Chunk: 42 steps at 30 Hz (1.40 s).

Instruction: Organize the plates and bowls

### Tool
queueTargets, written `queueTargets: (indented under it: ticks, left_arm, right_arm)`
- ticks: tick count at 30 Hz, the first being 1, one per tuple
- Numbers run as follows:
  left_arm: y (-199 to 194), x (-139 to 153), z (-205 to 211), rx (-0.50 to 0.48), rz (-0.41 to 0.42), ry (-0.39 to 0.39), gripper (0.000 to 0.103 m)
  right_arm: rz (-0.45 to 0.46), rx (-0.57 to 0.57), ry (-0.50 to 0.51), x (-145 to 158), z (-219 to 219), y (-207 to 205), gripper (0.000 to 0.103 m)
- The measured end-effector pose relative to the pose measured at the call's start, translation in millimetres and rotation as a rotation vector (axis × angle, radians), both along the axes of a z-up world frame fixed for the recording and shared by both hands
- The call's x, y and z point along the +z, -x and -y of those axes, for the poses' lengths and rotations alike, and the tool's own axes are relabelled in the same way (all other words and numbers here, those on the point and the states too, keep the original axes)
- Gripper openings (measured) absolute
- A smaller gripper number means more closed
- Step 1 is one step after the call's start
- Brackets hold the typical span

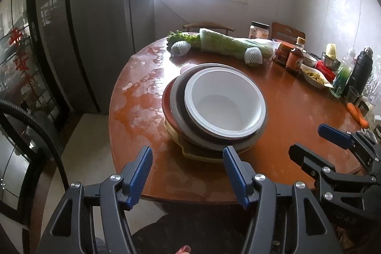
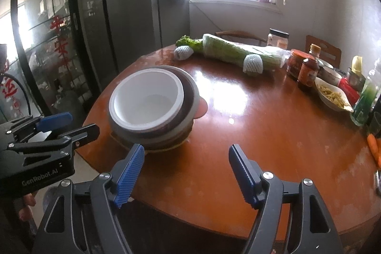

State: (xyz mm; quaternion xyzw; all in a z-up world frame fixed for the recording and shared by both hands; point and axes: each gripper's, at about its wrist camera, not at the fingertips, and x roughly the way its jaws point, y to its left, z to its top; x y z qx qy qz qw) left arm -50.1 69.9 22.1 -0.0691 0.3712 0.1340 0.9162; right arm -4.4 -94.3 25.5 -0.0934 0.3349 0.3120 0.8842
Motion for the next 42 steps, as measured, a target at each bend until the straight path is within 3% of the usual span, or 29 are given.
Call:
queueTargets:
  ticks: [42]
  left_arm:
    - [3, -7, 11, -0.036, -0.038, 0.024, 0.061]
  right_arm:
    - [-0.014, -0.018, 0.006, -5, 5, 18, 0.075]
